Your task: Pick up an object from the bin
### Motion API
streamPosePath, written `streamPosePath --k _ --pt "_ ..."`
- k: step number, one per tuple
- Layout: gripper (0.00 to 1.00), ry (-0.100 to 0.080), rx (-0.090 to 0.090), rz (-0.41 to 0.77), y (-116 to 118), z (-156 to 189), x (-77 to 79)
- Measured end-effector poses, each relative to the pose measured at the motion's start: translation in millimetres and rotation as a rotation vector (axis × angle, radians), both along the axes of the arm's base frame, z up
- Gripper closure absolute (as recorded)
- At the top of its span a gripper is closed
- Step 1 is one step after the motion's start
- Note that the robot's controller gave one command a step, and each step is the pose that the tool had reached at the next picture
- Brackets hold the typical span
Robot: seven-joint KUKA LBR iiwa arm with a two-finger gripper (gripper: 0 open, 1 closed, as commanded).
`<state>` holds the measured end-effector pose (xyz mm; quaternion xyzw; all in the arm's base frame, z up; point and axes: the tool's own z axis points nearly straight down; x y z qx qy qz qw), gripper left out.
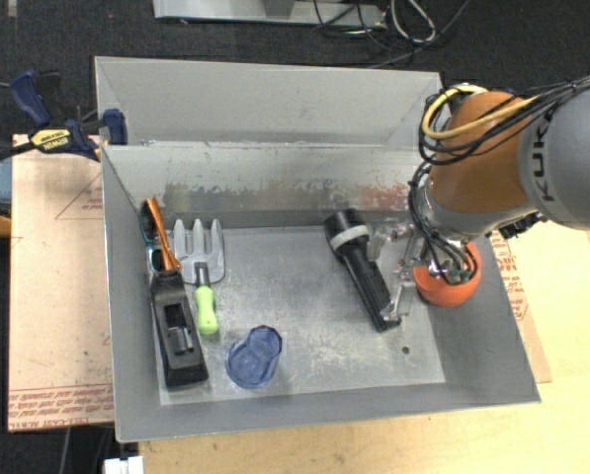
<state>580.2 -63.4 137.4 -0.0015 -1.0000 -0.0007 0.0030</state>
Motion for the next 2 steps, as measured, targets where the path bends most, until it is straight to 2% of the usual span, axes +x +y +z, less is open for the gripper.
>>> streamPosePath --k 1,2 --pt "0.0 -0.007 -0.001 0.002 0 5 2.0" --pt "0.0 -0.009 -0.001 -0.626 12 -46 37.4"
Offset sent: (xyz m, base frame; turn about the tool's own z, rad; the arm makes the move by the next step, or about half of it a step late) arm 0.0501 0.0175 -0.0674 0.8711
